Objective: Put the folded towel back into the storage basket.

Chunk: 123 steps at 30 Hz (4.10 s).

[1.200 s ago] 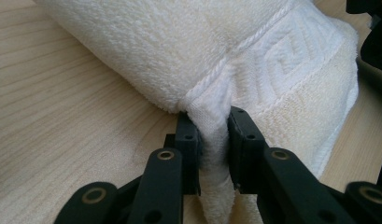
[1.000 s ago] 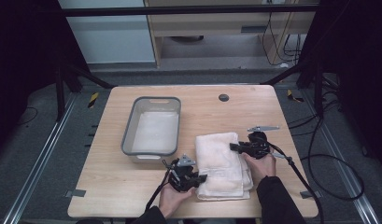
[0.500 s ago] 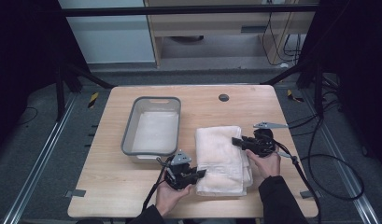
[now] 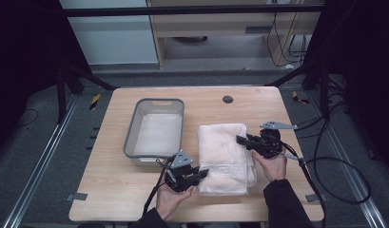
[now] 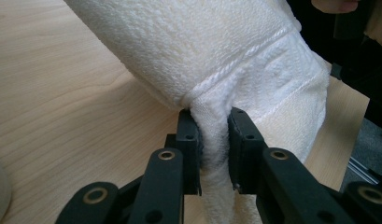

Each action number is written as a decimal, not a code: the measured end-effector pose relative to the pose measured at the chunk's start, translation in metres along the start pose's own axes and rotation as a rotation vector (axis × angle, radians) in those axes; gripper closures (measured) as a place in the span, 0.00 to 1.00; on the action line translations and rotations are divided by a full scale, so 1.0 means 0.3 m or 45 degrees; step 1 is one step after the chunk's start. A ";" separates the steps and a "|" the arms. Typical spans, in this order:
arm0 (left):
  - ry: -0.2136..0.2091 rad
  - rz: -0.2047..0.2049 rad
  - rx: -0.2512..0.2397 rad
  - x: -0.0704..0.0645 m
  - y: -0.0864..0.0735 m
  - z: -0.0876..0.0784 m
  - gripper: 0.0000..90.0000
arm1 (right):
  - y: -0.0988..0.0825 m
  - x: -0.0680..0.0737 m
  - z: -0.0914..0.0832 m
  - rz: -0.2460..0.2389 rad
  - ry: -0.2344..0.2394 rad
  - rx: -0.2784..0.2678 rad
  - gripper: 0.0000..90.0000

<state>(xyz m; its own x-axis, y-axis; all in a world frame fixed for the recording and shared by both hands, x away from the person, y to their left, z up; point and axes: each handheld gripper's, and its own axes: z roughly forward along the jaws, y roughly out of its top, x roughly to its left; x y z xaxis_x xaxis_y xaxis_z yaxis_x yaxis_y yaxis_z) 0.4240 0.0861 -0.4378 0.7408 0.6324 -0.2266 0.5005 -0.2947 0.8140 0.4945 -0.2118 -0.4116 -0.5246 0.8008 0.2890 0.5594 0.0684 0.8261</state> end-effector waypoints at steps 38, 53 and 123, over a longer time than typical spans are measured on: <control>0.038 0.079 -0.123 0.001 0.081 -0.124 0.84 | 0.114 0.101 -0.060 -0.087 -0.010 -0.144 0.76; 0.064 0.071 -0.196 0.030 0.121 -0.190 0.85 | 0.196 0.160 -0.053 -0.133 -0.013 -0.188 0.76; 0.256 -0.108 -0.438 0.277 0.158 -0.514 0.85 | 0.483 0.486 0.194 -0.271 0.024 -0.276 0.76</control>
<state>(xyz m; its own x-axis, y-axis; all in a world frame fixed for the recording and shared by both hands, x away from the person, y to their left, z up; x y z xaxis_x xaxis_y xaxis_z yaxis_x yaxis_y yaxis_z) 0.4403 0.2352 -0.3357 0.5839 0.7816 -0.2194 0.3518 0.0000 0.9361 0.5364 -0.0507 -0.2780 -0.6281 0.7709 0.1058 0.2867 0.1028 0.9525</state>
